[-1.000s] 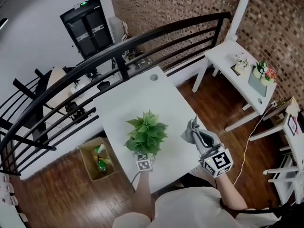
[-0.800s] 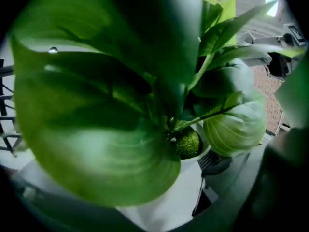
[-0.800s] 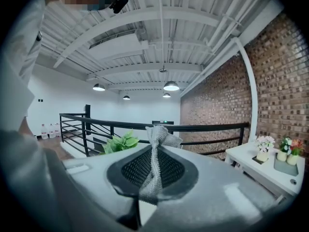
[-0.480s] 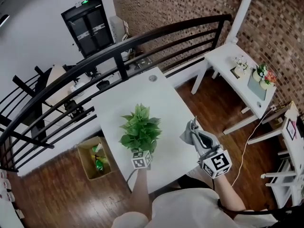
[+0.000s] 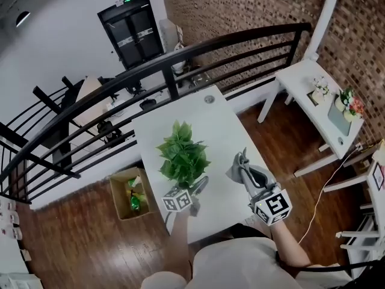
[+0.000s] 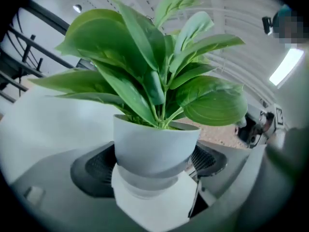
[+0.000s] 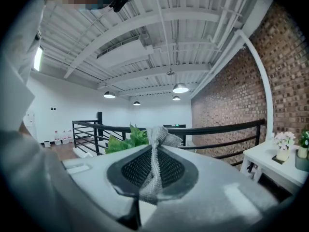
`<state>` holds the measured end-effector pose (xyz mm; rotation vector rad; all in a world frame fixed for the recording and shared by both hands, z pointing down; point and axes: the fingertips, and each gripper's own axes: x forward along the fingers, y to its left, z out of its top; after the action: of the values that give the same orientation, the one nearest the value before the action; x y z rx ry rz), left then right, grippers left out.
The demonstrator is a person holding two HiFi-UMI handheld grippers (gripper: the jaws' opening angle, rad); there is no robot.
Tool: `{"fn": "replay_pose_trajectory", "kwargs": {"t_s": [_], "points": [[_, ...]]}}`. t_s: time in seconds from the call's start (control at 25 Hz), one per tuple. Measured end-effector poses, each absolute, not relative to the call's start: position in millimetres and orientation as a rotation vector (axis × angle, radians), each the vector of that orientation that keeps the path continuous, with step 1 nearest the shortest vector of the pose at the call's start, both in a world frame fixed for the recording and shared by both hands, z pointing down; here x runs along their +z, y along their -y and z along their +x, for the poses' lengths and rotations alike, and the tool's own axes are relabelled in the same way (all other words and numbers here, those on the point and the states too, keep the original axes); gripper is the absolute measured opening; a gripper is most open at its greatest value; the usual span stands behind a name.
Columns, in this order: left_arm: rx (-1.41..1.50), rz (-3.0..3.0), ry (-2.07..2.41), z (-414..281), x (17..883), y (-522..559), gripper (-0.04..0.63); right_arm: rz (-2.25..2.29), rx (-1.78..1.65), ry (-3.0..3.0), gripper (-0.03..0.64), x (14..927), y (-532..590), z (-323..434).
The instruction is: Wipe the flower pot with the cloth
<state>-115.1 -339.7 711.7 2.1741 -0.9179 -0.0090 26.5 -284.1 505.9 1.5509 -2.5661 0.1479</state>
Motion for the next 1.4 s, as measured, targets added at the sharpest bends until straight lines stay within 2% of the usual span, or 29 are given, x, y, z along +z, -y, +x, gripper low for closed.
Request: {"fn": "replay_pose_trajectory", "kwargs": {"t_s": [0.2,0.6,0.96,1.4], "points": [[-0.187,2.172,0.705,-108,644,326,0.512,1.442,0.177,2.666,0.011,493,294,13],[-0.346,2.178,0.394,-72,548,295,0.511,0.740,0.072,2.993,0.011,477,273,-45],[-0.440,2.213,0.265,-72,501,279,0.509,0.729,0.032,3.109,0.011,445,291,-56],[-0.454,2.240,0.172,-106,468,249,0.511,0.635,0.333,3.199,0.012,446,314,-84]]}}
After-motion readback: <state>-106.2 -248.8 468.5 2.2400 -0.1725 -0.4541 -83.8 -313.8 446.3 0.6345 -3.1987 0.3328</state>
